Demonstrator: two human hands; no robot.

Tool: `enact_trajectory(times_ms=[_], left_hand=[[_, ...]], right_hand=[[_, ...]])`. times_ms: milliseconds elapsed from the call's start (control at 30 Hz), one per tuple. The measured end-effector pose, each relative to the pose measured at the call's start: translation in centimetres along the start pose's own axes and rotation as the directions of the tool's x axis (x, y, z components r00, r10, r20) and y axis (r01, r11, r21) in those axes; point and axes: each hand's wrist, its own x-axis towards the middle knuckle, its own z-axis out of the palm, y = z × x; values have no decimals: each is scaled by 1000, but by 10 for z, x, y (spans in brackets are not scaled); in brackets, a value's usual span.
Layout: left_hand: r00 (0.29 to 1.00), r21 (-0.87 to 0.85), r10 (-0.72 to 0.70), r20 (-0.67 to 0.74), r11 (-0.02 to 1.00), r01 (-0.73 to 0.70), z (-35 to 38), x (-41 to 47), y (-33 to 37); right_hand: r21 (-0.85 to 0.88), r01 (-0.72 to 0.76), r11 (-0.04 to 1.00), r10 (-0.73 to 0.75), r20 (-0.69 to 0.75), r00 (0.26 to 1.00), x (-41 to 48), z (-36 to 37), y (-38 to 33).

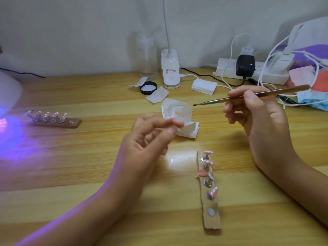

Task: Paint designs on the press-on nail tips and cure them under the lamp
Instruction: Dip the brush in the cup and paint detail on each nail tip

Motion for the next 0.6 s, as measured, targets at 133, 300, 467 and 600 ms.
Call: enact_trajectory(times_ms=[133,300,467,600], left_hand=[[965,-233,-255,-52,943,237,-3,13,-3],[954,-387,-300,-11,881,272,0,16,-1],[943,-410,-322,85,851,328,-2,18,3],[933,-417,-332,137,835,359,-4,19,2]], right_hand=[[-49,33,998,-30,60,998,-3,2,-1],[-126,36,991,-16,157,988,-8,5,0],[-163,9,987,30,231,972,-8,6,3],[-152,-36,988,74,251,965,-7,7,4]])
